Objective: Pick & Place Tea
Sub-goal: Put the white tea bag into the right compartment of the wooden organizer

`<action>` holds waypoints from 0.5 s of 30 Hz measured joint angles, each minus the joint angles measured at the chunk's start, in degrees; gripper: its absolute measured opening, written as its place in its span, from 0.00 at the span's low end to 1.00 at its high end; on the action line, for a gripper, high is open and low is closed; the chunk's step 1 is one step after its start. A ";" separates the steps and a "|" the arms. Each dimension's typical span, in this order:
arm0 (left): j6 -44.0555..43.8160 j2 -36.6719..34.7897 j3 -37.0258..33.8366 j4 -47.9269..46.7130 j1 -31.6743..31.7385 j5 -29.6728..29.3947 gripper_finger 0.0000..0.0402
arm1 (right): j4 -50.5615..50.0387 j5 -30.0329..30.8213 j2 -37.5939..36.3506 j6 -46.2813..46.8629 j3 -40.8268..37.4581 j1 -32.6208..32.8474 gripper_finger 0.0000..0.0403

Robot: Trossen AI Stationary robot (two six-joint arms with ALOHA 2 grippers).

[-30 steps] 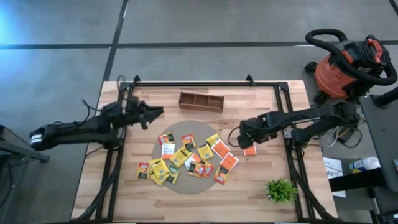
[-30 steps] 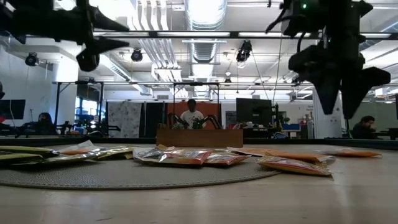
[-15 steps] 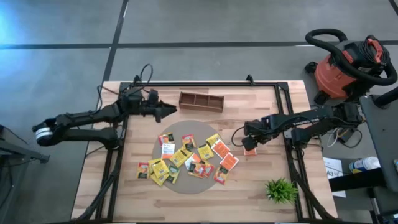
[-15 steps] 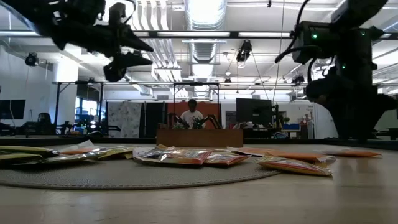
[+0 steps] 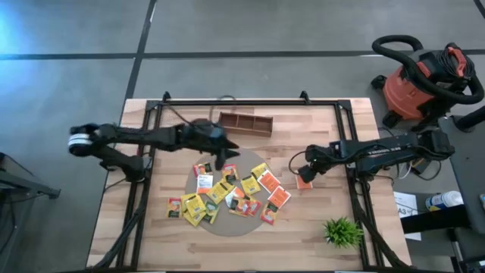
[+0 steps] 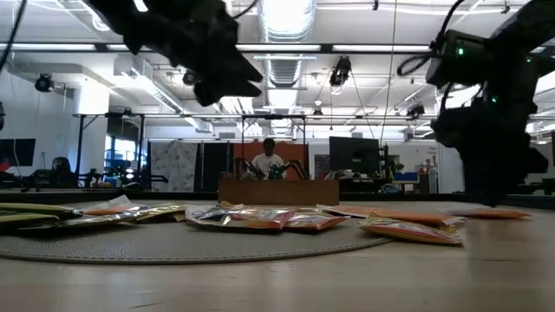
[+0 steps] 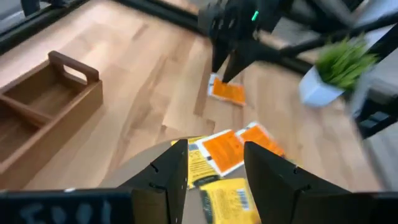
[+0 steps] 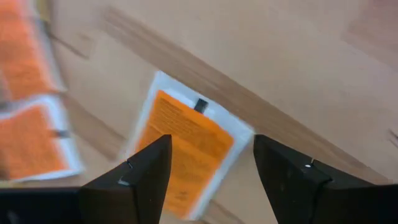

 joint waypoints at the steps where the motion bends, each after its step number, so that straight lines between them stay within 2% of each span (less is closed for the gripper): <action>1: 0.44 2.49 1.47 -0.02 -0.78 -0.61 0.38 | 0.15 -0.04 -1.14 -0.40 -0.28 -0.04 0.56; 9: 0.65 20.81 15.99 0.07 -3.99 -3.04 0.38 | 0.37 -3.55 -6.86 -5.92 -3.18 -0.04 0.56; 15: 1.08 32.35 27.40 -0.09 -5.66 -2.56 0.38 | 1.17 -5.81 -8.95 -2.35 -7.66 0.48 0.56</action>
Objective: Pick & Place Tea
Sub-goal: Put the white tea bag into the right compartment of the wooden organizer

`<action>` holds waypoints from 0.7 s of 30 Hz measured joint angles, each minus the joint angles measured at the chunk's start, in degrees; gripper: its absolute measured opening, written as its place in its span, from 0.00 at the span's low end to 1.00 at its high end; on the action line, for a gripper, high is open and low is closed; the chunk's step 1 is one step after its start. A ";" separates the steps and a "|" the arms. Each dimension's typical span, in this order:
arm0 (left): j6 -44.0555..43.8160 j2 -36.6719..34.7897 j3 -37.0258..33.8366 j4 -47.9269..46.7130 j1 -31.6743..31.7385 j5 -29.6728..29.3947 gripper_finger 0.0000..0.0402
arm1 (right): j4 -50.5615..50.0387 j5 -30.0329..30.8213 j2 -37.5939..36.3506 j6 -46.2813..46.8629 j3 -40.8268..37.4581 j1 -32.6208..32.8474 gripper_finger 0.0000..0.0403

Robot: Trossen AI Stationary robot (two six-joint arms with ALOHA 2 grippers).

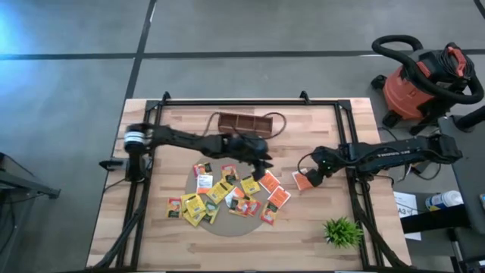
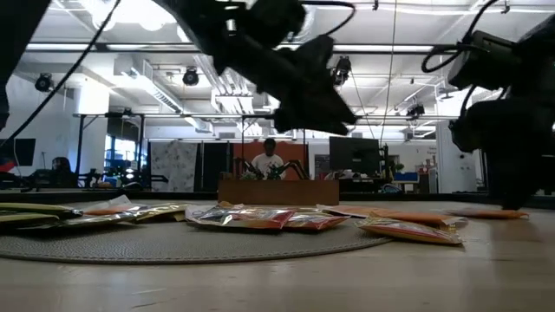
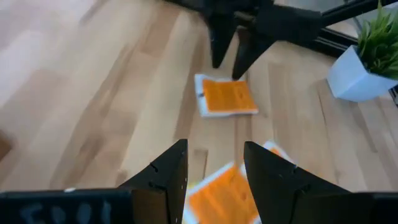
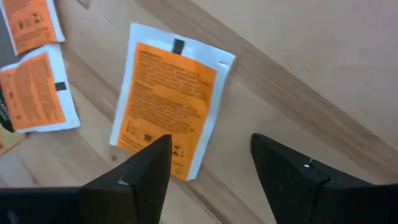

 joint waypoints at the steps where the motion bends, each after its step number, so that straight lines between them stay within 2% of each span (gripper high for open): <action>1: 0.45 1.76 2.13 0.00 -0.34 0.41 0.38 | 0.01 -0.02 -0.70 0.63 -0.20 0.21 0.56; 6: 6.01 10.47 11.93 -1.72 -2.01 0.98 0.38 | -1.73 -2.09 -5.02 2.01 -0.50 0.82 0.56; 14: 7.75 21.71 24.89 -4.64 -2.73 1.45 0.38 | -1.38 -5.69 -7.44 8.40 -1.59 1.67 0.56; 21: 7.70 27.87 32.07 -9.66 -2.79 3.03 0.38 | -0.91 -0.69 -7.23 11.13 -2.33 1.95 0.56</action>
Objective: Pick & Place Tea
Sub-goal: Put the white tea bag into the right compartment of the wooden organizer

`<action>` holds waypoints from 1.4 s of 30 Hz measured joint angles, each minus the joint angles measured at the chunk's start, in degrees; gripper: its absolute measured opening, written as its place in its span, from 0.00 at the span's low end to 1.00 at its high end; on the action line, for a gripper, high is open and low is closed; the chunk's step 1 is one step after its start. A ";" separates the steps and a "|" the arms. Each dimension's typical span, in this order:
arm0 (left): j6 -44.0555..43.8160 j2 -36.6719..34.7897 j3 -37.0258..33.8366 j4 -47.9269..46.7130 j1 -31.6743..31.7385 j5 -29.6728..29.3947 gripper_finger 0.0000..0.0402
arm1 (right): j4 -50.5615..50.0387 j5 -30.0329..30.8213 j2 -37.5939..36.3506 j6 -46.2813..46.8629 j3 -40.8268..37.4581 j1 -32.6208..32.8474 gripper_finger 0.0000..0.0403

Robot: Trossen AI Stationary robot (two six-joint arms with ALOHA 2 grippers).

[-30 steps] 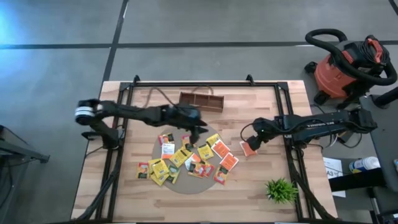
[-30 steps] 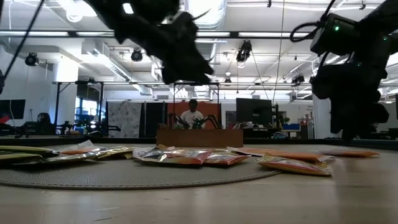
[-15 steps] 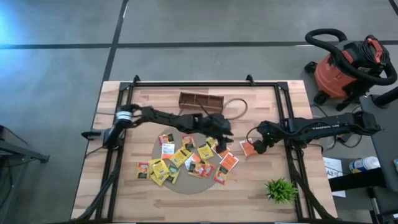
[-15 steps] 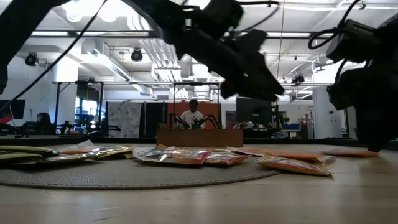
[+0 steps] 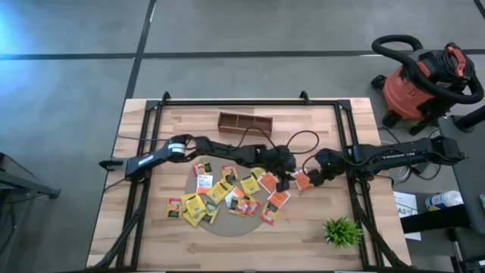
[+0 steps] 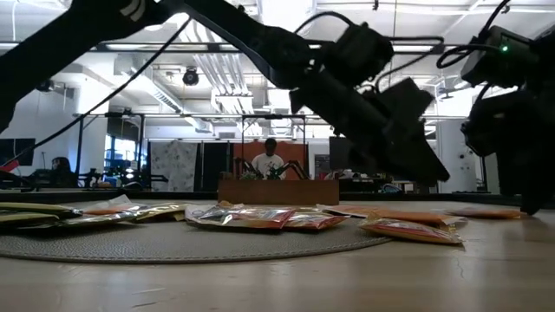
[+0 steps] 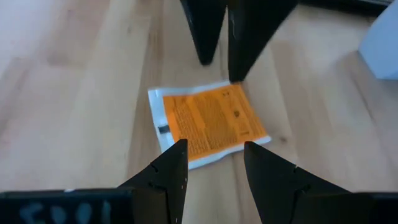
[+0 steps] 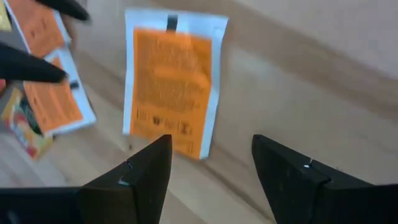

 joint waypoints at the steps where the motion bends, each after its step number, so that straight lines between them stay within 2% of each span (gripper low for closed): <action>1: -0.10 0.57 0.58 -1.00 -0.02 0.61 0.38 | 0.42 1.16 -0.03 0.38 0.00 0.00 0.56; 11: -0.44 3.16 0.96 -1.21 -0.13 1.65 0.38 | 7.95 6.00 3.31 0.49 -0.42 -0.24 0.56; 19: -2.38 4.34 0.95 1.98 0.14 2.04 0.38 | 14.60 5.95 10.99 -2.56 -0.28 -0.22 0.56; 27: -3.04 4.51 0.83 2.36 0.83 2.08 0.38 | 16.84 5.15 11.24 -4.98 0.20 -0.20 0.54; 32: -3.12 4.52 0.81 2.27 1.14 2.16 0.38 | 16.30 4.18 11.33 -6.76 0.20 -0.24 0.40; 39: -2.93 4.52 0.80 1.08 1.22 1.86 0.38 | 15.87 4.14 11.48 -7.66 0.09 -0.15 0.06; 42: -2.97 3.94 0.83 -0.49 1.22 1.34 0.38 | 16.00 5.48 11.27 -8.19 0.17 -0.15 0.03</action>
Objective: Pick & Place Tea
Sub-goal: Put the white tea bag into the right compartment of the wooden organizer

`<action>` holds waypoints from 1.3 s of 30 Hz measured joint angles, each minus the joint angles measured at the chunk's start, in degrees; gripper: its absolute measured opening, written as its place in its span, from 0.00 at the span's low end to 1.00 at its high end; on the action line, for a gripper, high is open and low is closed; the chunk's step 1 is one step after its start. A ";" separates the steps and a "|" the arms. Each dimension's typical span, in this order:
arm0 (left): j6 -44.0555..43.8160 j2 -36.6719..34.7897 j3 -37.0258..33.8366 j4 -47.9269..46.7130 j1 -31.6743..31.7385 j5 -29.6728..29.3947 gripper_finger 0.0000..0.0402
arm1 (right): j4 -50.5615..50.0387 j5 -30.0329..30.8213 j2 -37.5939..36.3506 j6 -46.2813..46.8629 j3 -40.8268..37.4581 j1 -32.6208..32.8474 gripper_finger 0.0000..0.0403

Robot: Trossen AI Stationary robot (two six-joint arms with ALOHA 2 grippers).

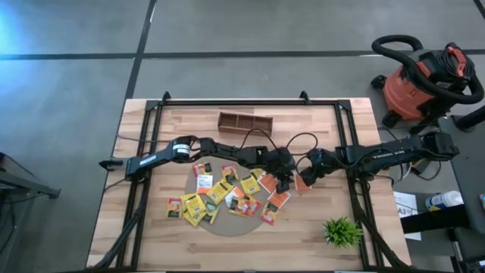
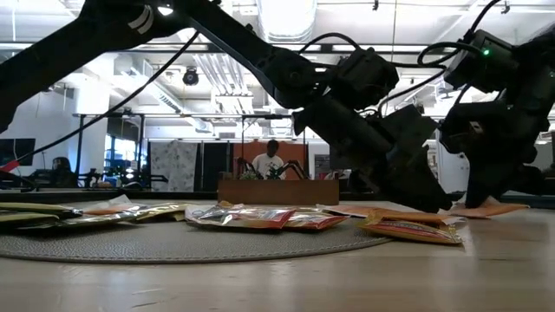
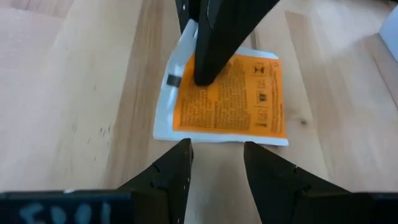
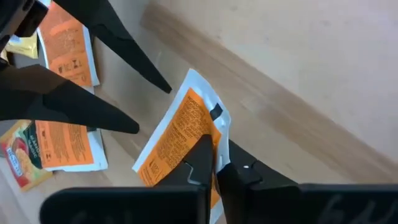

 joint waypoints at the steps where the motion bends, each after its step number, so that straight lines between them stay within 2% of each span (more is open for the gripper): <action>1: -0.12 -0.28 -0.04 -0.94 0.04 -0.38 0.38 | -0.18 0.60 -0.09 -0.32 0.30 0.00 0.03; 6: -0.60 -5.04 -0.38 -11.55 0.08 -5.84 0.38 | -3.61 4.95 -1.31 -4.48 5.43 -0.11 0.02; 9: -0.63 -9.78 -1.18 -16.75 -0.18 -11.03 0.38 | -10.23 10.45 -1.90 -6.50 10.25 -0.39 0.02; 12: -1.54 -15.48 -4.60 -16.07 -0.79 -15.89 0.38 | -13.49 17.65 -2.46 -4.31 14.69 -0.73 0.02; 14: -1.56 -19.38 -8.46 -13.40 -1.72 -21.99 0.38 | -12.08 19.77 -2.92 -0.68 17.31 -1.60 0.02; 16: 0.95 -23.46 -13.48 -9.12 -3.52 -31.95 0.38 | -10.26 20.73 -3.56 2.57 19.69 -2.87 0.02; 19: 12.92 -29.14 -21.53 2.04 -7.64 -47.05 0.38 | -5.97 21.10 -4.06 6.28 22.27 -5.49 0.02; 21: 24.23 -31.97 -27.28 12.28 -9.77 -52.26 0.38 | -3.27 19.94 -4.19 6.95 23.97 -7.70 0.02; 24: 36.19 -33.40 -34.14 24.03 -11.46 -55.01 0.38 | -2.34 15.78 -2.86 7.23 26.80 -10.73 0.02; 28: 42.15 -33.88 -36.81 32.81 -11.50 -59.24 0.38 | -2.48 11.23 0.78 7.64 29.95 -12.30 0.02; 30: 44.49 -34.00 -35.88 32.91 -11.35 -60.84 0.38 | -2.08 9.37 3.01 8.76 31.59 -12.31 0.02; 34: 48.99 -33.58 -34.17 32.27 -11.15 -60.46 0.38 | -2.37 7.20 7.58 9.10 34.78 -12.18 0.02; 39: 52.91 -33.74 -33.88 29.82 -11.15 -60.97 0.38 | -3.29 6.97 10.68 8.23 39.20 -12.36 0.02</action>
